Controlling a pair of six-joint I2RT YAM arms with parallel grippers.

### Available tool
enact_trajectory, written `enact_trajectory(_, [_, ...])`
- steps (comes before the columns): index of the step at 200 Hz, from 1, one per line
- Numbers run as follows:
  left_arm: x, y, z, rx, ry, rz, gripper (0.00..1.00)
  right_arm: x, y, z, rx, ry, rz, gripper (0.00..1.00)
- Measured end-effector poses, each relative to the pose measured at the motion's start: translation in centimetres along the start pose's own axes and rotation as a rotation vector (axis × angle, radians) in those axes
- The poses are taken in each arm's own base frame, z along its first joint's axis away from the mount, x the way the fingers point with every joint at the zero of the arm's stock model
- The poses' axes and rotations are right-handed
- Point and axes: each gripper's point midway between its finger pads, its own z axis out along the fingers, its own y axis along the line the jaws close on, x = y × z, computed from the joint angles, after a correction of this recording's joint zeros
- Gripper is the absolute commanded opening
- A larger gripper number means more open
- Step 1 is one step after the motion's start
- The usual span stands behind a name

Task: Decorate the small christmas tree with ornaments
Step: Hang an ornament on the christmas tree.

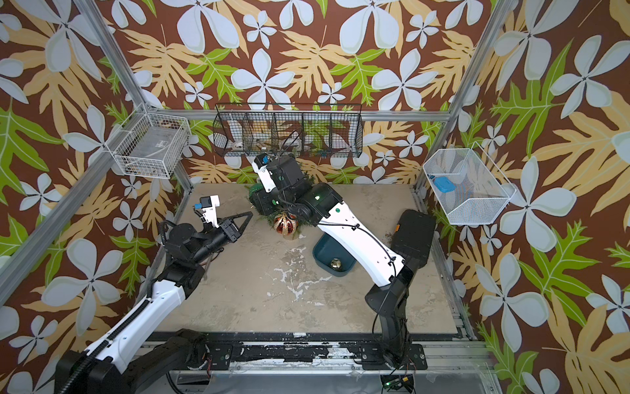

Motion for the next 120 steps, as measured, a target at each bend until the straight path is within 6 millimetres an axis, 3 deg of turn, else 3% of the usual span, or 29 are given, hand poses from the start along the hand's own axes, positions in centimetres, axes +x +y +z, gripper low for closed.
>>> enact_trajectory(120, [0.1,0.9,1.3,-0.002,0.023,-0.02,0.0,-0.3,-0.4,-0.1,0.024,0.0,0.0,0.55])
